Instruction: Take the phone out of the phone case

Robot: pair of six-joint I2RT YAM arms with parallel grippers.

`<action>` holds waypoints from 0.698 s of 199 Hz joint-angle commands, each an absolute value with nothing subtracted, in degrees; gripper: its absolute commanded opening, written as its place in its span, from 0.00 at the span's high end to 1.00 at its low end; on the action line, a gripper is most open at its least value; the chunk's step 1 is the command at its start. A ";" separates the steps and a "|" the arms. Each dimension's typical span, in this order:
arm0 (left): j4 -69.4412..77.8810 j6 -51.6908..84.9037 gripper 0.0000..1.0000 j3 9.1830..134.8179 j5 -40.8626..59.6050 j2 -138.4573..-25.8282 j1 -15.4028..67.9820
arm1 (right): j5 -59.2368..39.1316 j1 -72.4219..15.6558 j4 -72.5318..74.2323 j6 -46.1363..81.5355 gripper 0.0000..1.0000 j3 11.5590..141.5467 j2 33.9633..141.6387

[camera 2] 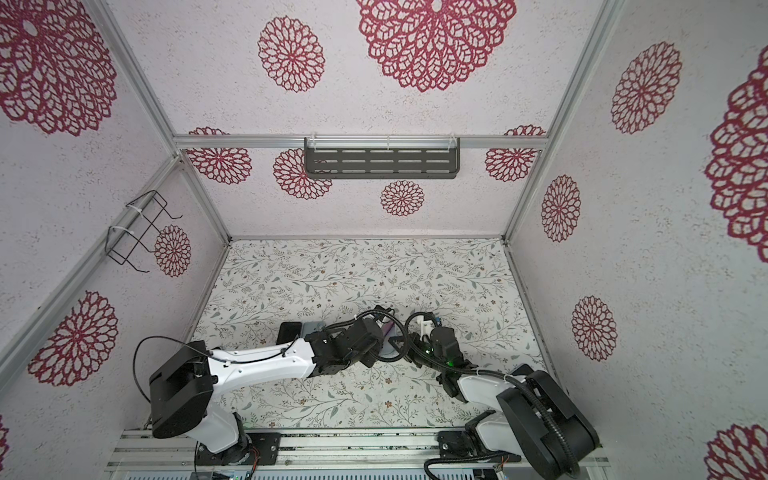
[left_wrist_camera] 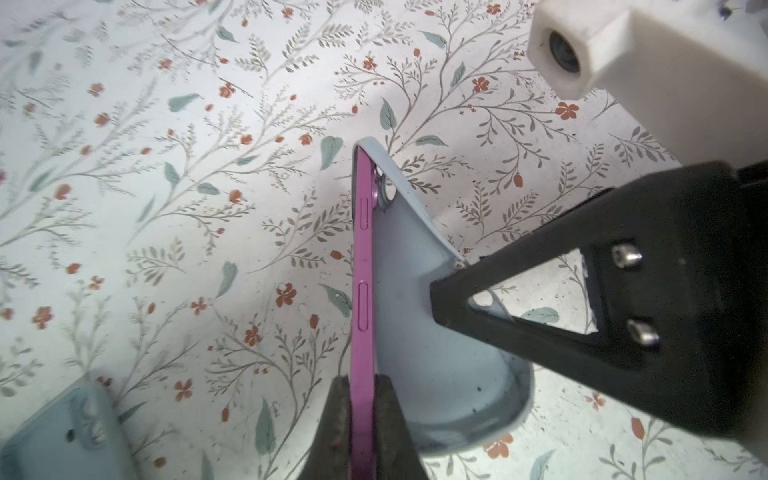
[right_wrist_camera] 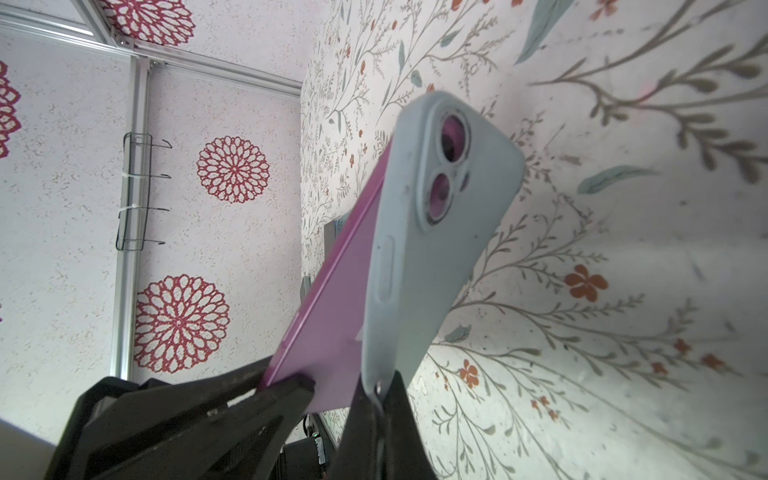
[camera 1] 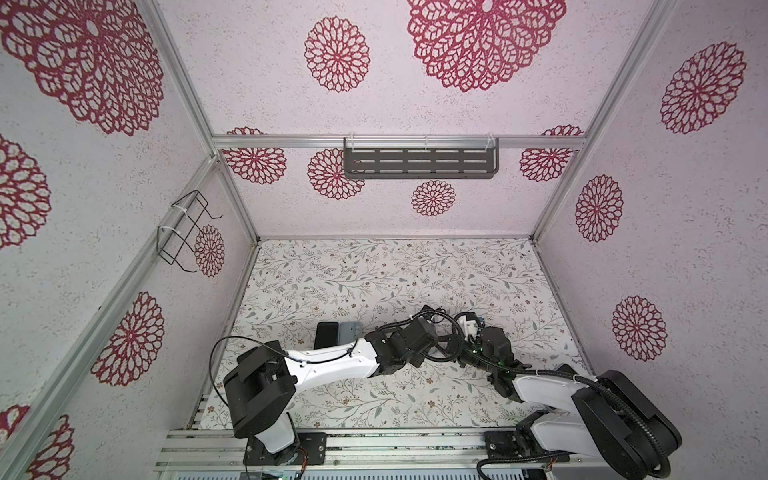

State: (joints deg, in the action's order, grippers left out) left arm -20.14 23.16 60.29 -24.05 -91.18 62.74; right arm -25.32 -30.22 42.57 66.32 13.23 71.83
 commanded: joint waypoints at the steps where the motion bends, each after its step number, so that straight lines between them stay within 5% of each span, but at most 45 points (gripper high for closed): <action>1: -29.12 25.80 0.99 62.38 -35.11 -83.59 64.77 | -25.03 -30.42 40.72 64.16 1.00 14.71 70.08; 45: -45.80 34.25 0.99 59.81 -44.02 -78.08 67.80 | -23.55 -30.34 34.88 60.67 1.00 16.31 69.86; 139: -49.81 39.77 1.00 59.15 -44.88 -92.14 68.03 | -23.81 -34.61 38.36 61.59 1.00 19.02 75.82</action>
State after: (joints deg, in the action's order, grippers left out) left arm -50.39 39.07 59.07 -42.74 -90.83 67.85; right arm -24.21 -33.65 35.57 62.43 18.11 74.74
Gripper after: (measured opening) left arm 0.101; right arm 0.060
